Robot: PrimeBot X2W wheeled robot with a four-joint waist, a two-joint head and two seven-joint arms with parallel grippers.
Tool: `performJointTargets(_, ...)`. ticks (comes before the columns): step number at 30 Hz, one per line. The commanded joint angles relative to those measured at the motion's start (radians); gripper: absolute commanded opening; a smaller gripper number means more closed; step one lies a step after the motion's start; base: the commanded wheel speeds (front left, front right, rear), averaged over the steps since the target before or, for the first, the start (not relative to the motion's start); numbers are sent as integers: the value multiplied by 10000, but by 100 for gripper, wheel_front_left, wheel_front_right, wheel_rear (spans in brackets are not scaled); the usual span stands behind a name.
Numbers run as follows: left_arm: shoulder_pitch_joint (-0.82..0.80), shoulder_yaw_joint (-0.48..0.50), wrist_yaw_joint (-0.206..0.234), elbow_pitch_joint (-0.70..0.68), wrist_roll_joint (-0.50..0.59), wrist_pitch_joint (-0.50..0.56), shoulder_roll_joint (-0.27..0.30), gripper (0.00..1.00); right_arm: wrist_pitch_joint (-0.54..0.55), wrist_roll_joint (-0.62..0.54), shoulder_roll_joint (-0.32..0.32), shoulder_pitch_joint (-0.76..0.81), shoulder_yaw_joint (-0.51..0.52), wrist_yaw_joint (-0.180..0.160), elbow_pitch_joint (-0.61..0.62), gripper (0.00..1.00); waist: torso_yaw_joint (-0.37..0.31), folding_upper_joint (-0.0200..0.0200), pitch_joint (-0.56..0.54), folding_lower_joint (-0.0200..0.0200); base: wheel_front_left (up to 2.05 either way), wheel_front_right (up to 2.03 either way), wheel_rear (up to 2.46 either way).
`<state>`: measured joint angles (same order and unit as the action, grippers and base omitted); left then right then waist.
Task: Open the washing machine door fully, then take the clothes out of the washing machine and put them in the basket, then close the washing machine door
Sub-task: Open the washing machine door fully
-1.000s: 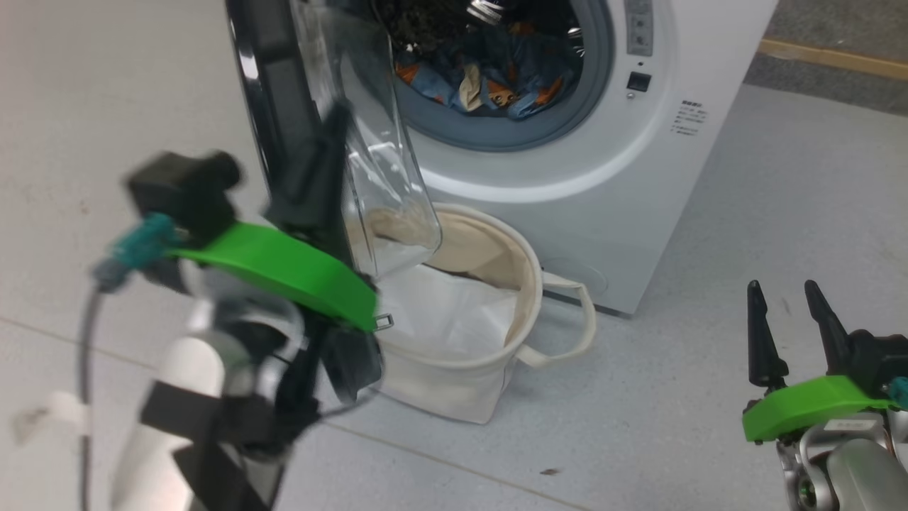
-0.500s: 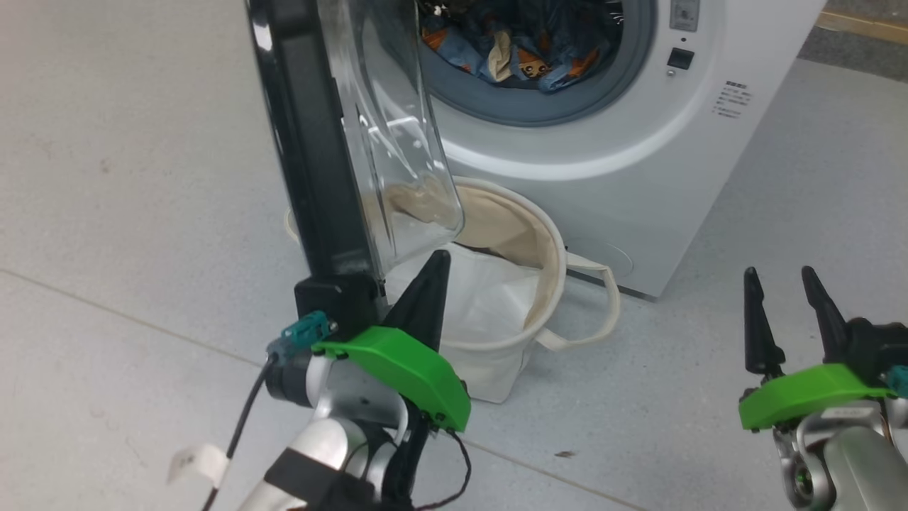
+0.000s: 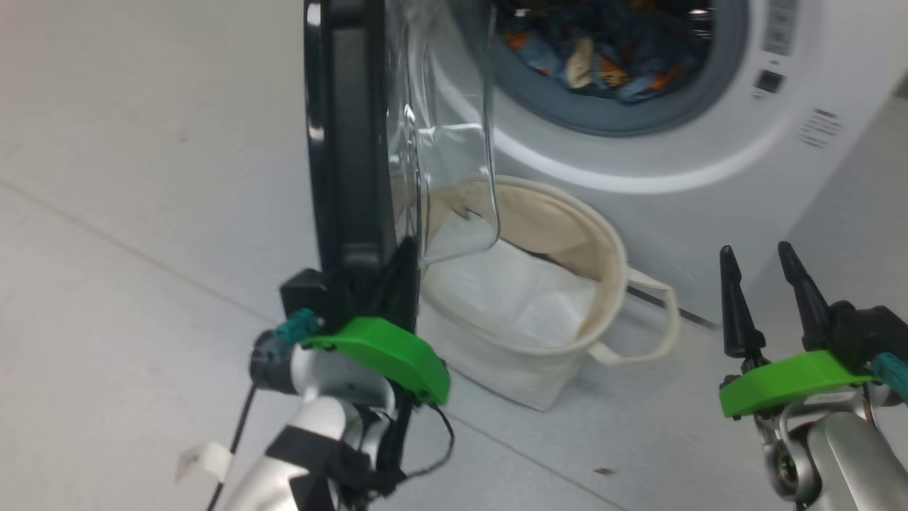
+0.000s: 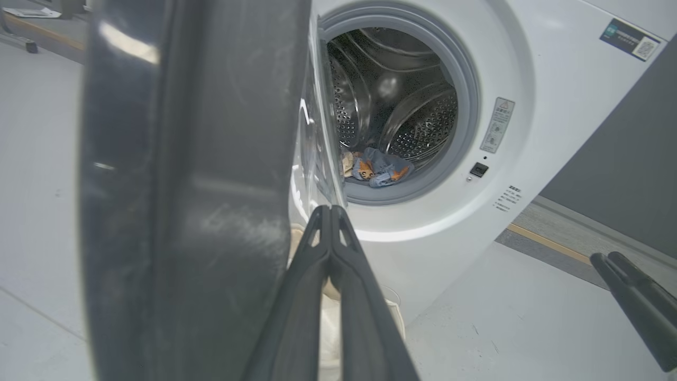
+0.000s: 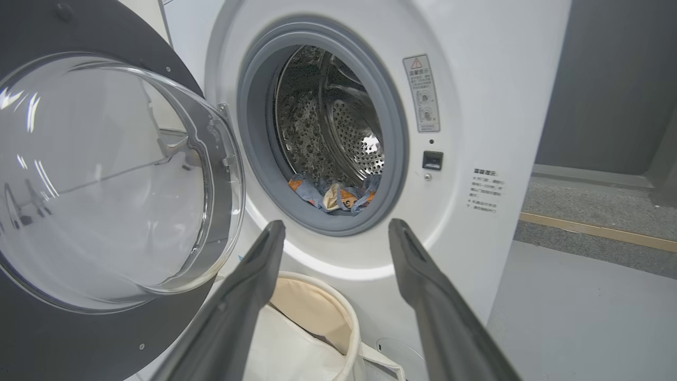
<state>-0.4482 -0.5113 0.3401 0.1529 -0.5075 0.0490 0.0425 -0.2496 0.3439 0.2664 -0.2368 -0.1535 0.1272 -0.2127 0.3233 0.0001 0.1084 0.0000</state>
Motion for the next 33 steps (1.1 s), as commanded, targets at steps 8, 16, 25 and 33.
performJointTargets(8, -1238, 1355, -132, 570, -337, -779, 457, 0, -122, 78, 291, -344, -421, 35, 524, 100, 2006, -1, 437, 0, 0, 0, 0)
performJointTargets(16, -1857, 2503, -435, 1483, -836, -1774, 930, 0, -122, 273, 762, -1437, -1591, 35, 159, 100, 2384, -1, 1454, 0, 0, 0, 0)
performJointTargets(25, -2846, 3047, -936, 2628, -1310, -2681, 693, 0, -122, 793, 1763, -2423, -2399, 35, -69, 100, 2415, -1, 2489, 0, -18, -18, -18)
performJointTargets(33, -3617, 3079, -1081, 3340, -1373, -3002, 332, 0, -122, 1191, 2584, -2302, -2180, 35, 361, 100, 2426, -1, 2989, 0, -18, -18, -18)
